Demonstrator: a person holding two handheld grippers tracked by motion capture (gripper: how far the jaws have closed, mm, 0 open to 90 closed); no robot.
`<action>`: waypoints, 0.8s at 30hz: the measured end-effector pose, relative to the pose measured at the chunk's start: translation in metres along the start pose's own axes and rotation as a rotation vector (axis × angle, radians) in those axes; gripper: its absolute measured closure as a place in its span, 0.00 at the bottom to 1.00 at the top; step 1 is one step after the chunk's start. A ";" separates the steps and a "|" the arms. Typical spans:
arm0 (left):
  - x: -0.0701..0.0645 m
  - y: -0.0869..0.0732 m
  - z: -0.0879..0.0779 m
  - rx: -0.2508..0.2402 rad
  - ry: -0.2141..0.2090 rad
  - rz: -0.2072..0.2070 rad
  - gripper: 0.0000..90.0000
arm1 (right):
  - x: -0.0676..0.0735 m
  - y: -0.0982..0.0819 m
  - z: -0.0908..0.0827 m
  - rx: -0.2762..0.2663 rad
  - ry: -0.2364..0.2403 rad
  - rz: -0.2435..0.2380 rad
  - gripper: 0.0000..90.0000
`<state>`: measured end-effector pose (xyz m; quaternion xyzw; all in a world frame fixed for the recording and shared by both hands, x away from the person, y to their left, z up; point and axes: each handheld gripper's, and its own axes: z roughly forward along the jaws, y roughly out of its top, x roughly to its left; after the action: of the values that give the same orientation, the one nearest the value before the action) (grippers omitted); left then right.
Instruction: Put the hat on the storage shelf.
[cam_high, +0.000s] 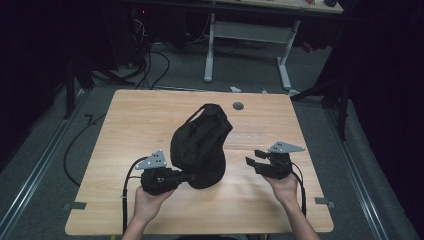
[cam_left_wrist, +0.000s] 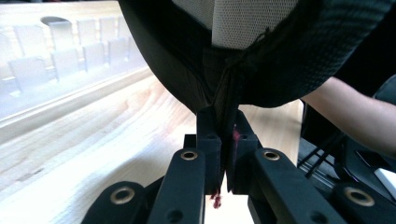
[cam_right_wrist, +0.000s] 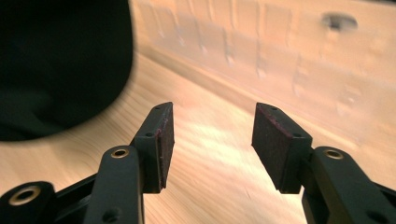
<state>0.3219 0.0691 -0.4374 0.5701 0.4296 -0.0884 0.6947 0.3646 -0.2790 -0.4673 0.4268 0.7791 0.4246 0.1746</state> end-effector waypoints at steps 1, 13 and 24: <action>0.000 0.000 0.000 -0.005 0.004 0.002 0.96 | -0.002 -0.004 0.002 0.016 -0.014 0.003 0.53; 0.000 0.009 -0.003 -0.073 0.050 0.031 0.96 | -0.020 -0.040 0.021 0.137 -0.200 0.072 0.47; 0.002 0.019 -0.002 -0.111 0.086 0.051 0.96 | -0.023 -0.055 0.028 0.128 -0.248 0.064 0.44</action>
<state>0.3338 0.0785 -0.4253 0.5446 0.4485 -0.0223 0.7083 0.3671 -0.2980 -0.5306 0.5108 0.7630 0.3236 0.2284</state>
